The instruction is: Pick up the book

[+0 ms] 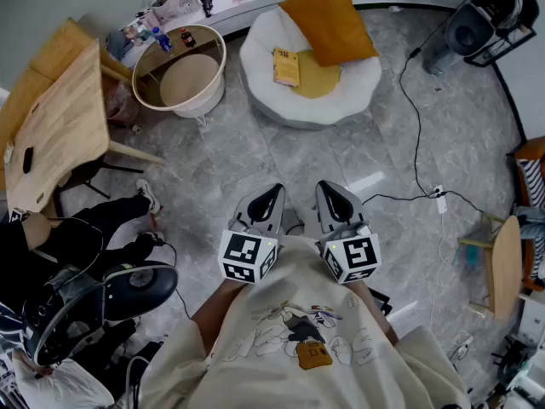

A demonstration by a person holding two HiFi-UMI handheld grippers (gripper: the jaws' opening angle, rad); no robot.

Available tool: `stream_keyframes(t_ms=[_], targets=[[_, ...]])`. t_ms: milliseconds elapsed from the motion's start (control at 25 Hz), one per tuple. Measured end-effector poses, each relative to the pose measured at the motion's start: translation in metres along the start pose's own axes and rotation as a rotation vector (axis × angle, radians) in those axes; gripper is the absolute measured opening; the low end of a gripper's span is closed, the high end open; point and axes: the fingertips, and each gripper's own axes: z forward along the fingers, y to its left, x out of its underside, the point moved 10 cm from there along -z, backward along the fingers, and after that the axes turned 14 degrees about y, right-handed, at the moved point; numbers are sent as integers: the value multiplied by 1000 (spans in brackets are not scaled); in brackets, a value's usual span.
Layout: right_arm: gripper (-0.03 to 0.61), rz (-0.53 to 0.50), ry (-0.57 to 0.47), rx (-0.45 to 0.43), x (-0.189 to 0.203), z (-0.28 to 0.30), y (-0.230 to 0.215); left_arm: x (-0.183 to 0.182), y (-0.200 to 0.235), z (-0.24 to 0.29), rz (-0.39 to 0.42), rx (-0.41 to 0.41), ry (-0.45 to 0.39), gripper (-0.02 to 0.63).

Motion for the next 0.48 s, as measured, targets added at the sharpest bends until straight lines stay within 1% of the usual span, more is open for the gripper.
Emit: stream_keyframes(t_ms=[480], targets=[[25, -2, 14, 5, 4, 6, 23, 9, 13, -14, -1, 15, -4, 6]])
